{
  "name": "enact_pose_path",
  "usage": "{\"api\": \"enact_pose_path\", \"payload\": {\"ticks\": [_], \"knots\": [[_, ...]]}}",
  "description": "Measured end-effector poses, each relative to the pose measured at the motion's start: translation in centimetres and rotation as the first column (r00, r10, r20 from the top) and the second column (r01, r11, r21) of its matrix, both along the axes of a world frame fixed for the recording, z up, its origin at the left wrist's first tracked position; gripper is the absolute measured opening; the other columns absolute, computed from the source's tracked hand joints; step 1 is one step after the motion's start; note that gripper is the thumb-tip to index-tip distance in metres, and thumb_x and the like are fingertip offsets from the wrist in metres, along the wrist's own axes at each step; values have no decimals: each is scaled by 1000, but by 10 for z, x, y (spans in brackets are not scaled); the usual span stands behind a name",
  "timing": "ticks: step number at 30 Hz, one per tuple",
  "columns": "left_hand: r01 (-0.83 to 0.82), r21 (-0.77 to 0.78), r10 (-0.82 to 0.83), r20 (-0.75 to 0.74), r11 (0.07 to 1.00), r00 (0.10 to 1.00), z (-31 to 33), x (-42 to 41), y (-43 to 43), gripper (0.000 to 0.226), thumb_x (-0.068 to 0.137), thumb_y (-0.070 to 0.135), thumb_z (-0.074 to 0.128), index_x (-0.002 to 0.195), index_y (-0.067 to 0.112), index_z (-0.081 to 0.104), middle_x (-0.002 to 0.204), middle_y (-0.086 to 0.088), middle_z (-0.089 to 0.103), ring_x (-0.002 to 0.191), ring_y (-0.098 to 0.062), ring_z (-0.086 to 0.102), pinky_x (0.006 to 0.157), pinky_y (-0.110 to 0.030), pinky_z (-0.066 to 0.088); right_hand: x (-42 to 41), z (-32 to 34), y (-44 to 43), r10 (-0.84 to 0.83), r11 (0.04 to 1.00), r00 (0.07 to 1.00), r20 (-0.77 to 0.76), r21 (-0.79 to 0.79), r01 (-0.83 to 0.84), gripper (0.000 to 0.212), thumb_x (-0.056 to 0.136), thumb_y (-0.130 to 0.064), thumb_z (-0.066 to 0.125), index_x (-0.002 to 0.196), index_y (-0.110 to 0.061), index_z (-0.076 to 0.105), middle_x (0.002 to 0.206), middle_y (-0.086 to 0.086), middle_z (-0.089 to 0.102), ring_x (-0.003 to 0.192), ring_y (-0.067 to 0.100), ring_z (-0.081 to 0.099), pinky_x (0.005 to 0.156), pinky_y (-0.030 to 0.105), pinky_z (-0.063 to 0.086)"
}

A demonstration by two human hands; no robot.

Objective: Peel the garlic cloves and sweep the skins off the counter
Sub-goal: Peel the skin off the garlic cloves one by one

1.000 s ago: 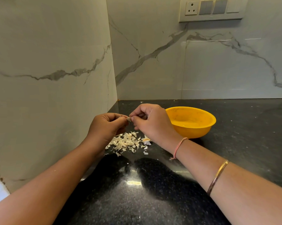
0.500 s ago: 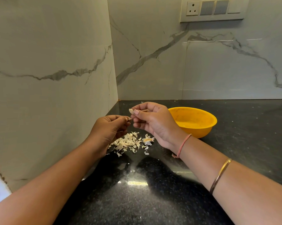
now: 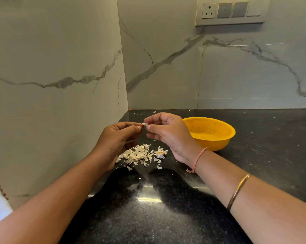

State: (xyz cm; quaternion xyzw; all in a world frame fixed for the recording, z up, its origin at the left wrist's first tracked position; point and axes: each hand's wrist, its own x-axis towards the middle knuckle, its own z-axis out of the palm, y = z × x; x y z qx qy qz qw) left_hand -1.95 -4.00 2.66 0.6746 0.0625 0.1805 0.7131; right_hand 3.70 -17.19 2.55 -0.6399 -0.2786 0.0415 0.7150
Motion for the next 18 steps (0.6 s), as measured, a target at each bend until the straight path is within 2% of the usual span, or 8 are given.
{"api": "enact_pose_path", "payload": {"ticks": [4,9,14,18], "knots": [[-3,-42,3,2,999,1000,0,1,1,10,85,7,62,79,11,69,63,3,69,57,-3,61,51,-15,49,-2,-1,0,-37,995,989,146,-82,50,17,83,6,63,85,-11,65,84,7,65,79,15,62,76,33,59],[13,-67,-13,-3,998,1000,0,1,0,10,84,7,62,78,9,69,61,1,68,52,-2,59,50,-13,48,3,-3,2,-117,968,935,335,-173,183,24,82,3,65,76,-21,64,83,11,70,76,23,69,74,43,58],[28,-96,-30,-17,995,999,0,1,0,11,84,4,60,77,7,68,59,0,67,52,-3,58,51,-13,49,2,-3,3,-124,948,889,440,-214,238,10,81,2,67,82,-8,69,82,11,71,71,21,68,66,27,56],[31,-133,-33,-13,991,999,0,0,-1,10,83,4,61,75,6,68,57,0,65,50,-3,56,49,-13,48,-2,-2,5,-136,933,838,529,-216,288,9,82,-1,67,85,-7,72,78,-3,66,71,12,65,61,11,50]]}}
